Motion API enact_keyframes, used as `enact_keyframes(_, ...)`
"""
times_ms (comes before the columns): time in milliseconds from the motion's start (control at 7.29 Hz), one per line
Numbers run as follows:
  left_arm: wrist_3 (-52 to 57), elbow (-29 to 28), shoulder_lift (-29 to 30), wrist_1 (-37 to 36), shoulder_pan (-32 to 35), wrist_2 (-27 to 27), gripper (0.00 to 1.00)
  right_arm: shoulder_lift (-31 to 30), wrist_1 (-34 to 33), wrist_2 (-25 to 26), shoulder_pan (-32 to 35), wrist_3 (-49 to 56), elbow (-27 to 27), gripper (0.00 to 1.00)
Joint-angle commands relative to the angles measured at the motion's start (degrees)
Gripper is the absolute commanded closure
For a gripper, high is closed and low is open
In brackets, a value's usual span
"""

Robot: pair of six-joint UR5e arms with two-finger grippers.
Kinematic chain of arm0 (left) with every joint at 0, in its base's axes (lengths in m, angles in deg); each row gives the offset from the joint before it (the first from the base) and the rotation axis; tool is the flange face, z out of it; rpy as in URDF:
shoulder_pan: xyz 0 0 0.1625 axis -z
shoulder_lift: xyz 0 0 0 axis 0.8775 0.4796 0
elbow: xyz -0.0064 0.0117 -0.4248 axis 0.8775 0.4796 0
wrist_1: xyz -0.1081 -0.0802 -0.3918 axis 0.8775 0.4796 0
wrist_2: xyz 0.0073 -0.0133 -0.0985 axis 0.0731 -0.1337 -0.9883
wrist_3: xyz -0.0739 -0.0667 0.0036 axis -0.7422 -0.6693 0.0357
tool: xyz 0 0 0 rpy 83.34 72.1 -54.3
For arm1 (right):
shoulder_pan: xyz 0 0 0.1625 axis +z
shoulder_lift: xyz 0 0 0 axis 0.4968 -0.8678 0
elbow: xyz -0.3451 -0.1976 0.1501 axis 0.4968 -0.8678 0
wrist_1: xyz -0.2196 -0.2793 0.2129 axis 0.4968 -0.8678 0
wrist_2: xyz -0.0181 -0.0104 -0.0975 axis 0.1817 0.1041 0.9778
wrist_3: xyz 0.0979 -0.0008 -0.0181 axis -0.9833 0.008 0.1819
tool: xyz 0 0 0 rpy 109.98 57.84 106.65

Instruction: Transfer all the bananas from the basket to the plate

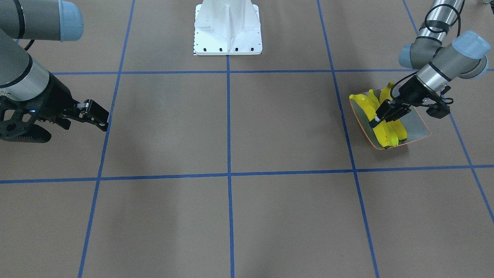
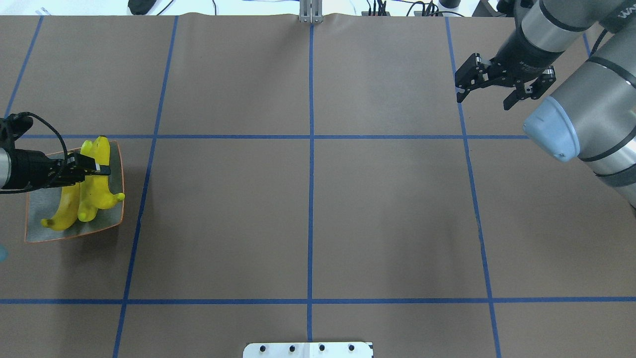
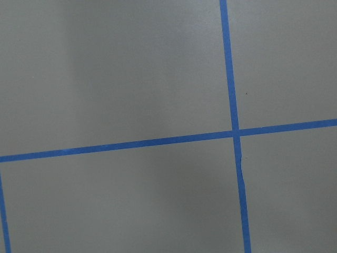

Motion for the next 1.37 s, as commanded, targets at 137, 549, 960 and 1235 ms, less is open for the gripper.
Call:
enact_keyframes(137,0.18,0.40,-0.21,0.12,0.13,-0.50,0.00,-0.09,0.00,-0.10,0.27,0.07,0.07,0.00)
enact_keyframes(549,0.26,0.75,0.75,-0.75,7.13,-11.36,0.00,-0.17,0.00,-0.10,1.15,0.24,0.16,0.00)
enact_keyframes(960,0.18,0.75,3.91,-3.38,15.66,-18.59,0.00,-2.10,0.00,-0.10,3.08,3.73,0.60,0.00)
enact_keyframes(1235,0.26,0.49,6.46,-7.42,21.20,-20.19,0.00,-6.65,0.00,3.21,6.67,13.45,0.25,0.00)
